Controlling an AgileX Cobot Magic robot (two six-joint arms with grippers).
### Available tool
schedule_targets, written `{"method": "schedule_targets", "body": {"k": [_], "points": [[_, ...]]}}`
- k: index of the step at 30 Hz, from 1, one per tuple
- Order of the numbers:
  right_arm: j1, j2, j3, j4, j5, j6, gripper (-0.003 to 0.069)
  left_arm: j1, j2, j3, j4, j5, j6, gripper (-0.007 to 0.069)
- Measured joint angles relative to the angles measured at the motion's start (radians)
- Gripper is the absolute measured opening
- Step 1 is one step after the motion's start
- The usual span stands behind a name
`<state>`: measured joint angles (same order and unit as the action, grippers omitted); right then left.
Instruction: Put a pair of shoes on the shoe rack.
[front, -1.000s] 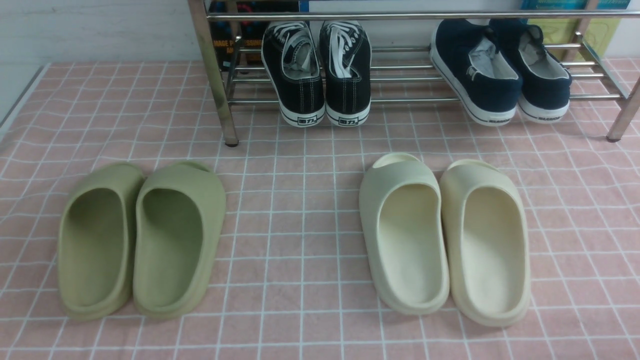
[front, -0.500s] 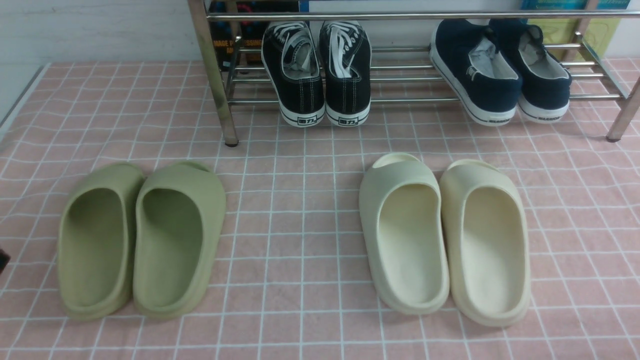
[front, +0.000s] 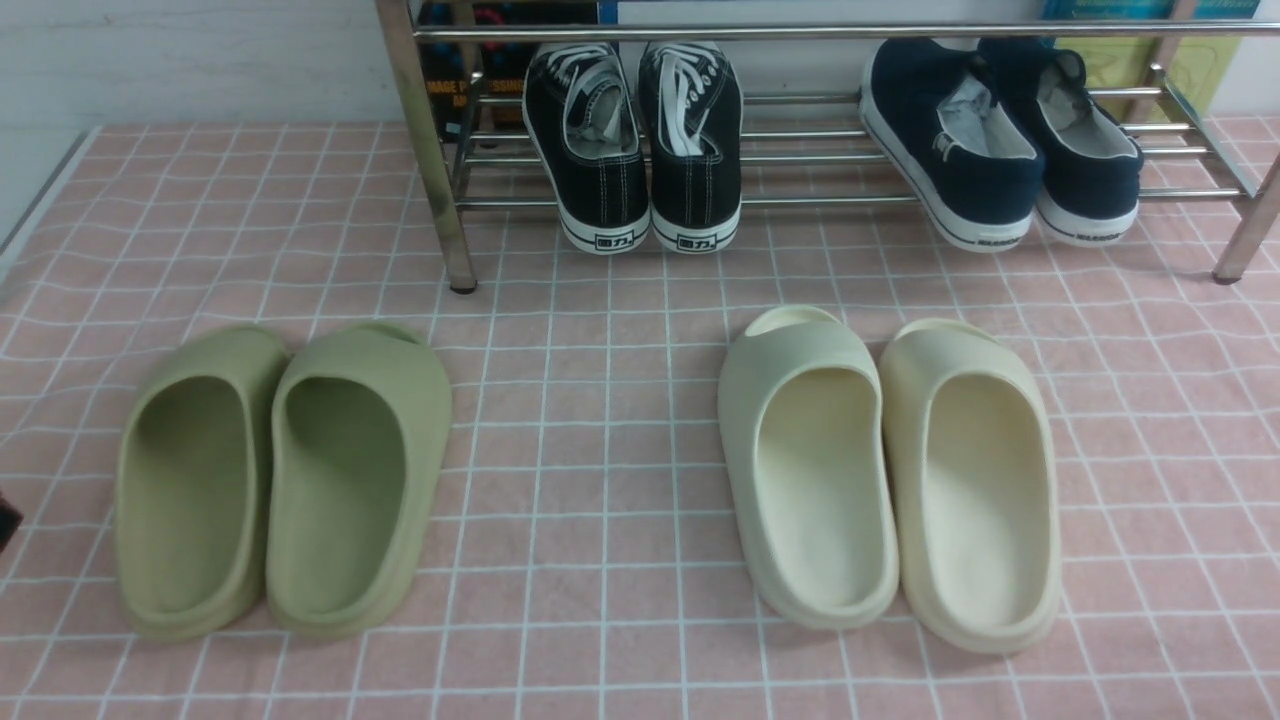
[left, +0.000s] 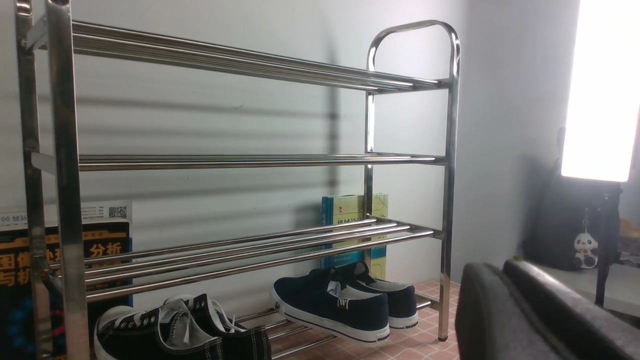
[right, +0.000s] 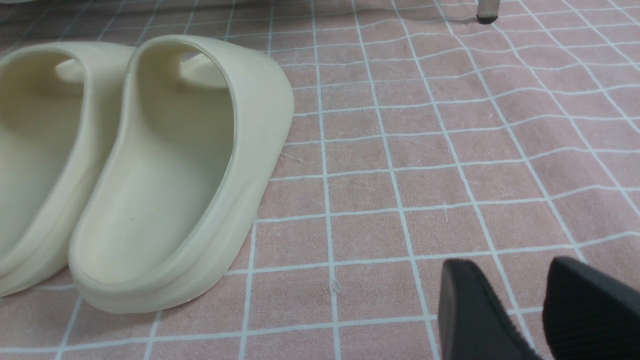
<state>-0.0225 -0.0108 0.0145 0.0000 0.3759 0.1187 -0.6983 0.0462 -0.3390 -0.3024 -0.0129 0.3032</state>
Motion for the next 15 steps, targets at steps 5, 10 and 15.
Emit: {"method": "schedule_targets", "body": {"k": [5,10,15], "points": [[0.0,0.0,0.0,0.0,0.0,0.0,0.0237,0.015,0.0,0.018,0.025,-0.005,-0.001,0.0068],[0.0,0.0,0.0,0.0,0.0,0.0,0.0237,0.125,0.0,0.103,0.152,-0.128,-0.015,0.0074],[0.0,0.0,0.0,0.0,0.0,0.0,0.0237,0.298,0.0,0.245,0.282,-0.373,-0.128,0.0076]]}}
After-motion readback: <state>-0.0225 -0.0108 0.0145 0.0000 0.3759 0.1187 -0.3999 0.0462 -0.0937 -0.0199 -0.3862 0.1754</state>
